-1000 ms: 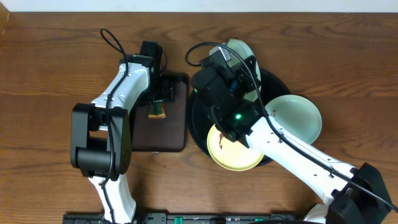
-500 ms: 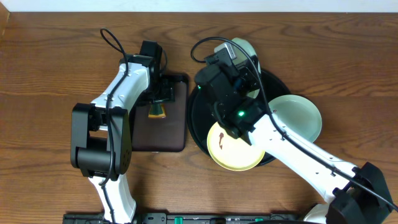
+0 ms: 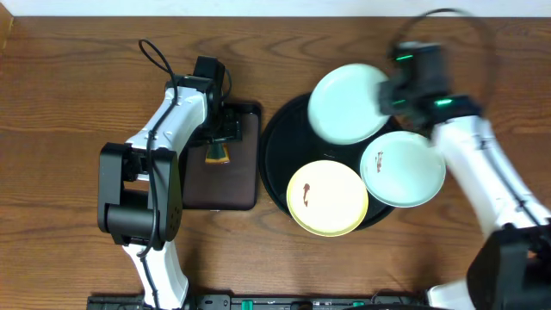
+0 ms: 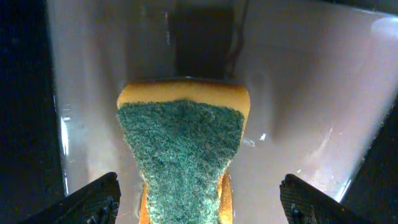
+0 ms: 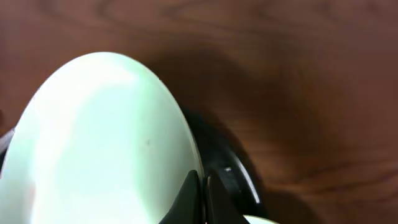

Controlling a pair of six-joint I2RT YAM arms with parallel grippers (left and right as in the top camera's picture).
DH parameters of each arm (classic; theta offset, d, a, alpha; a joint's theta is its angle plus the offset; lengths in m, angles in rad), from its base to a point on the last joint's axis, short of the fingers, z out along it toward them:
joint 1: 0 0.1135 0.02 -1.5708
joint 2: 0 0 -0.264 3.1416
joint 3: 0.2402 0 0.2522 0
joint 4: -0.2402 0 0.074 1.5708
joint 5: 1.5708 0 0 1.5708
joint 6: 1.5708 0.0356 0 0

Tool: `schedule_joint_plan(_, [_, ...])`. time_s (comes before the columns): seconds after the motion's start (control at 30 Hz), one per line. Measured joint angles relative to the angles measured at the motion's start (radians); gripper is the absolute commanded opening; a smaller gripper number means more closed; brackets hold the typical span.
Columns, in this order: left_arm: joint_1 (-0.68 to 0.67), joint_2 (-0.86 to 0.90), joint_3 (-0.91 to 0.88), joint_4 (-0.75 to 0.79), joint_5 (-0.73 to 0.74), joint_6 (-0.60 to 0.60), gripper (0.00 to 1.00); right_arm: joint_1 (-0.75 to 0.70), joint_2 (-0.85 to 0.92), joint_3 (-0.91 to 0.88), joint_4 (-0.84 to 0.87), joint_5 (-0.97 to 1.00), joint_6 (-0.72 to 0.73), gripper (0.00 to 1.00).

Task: Clean dirty plates on tray and stack at the side
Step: 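Place the pale green plate on the table right of the tray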

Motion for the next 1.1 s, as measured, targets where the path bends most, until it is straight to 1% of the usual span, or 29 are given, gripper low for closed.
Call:
schedule_joint_plan(0.1, [0.0,0.0,0.0,0.0,0.0,0.0,0.83,-0.199,0.0,0.012,-0.007,-0.144,0.042,0.01])
schedule_joint_plan(0.17, [0.0,0.0,0.0,0.0,0.0,0.0,0.83,-0.323,0.0,0.015,-0.021,-0.187,0.058,0.01])
schedule_joint_plan(0.27, [0.0,0.0,0.0,0.0,0.0,0.0,0.83,-0.499,0.0,0.016,-0.047,-0.202,0.074,0.01])
schedule_joint_plan(0.43, [0.0,0.0,0.0,0.0,0.0,0.0,0.83,-0.698,0.0,0.016,-0.058,-0.165,0.084,0.01])
schedule_joint_plan(0.53, [0.0,0.0,0.0,0.0,0.0,0.0,0.83,-0.764,0.0,0.016,-0.058,-0.146,0.085,0.01])
schedule_joint_plan(0.67, [0.0,0.0,0.0,0.0,0.0,0.0,0.83,-0.785,0.02,0.019,-0.061,-0.141,0.078,0.01])
schedule_joint_plan(0.93, [0.0,0.0,0.0,0.0,0.0,0.0,0.83,-0.784,0.215,0.021,-0.082,-0.131,0.054,0.01])
schedule_joint_plan(0.97, [0.0,0.0,0.0,0.0,0.0,0.0,0.83,-0.784,0.241,0.021,-0.082,-0.125,0.051,0.05])
schedule_joint_plan(1.03, [0.0,0.0,0.0,0.0,0.0,0.0,0.83,-0.784,0.272,0.021,-0.081,-0.122,0.047,0.25])
schedule_joint_plan(1.07, [0.0,0.0,0.0,0.0,0.0,0.0,0.83,-0.784,0.28,0.021,-0.082,-0.122,0.037,0.39])
schedule_joint_plan(1.1, [0.0,0.0,0.0,0.0,0.0,0.0,0.83,-0.784,0.283,0.021,-0.085,-0.121,0.032,0.44])
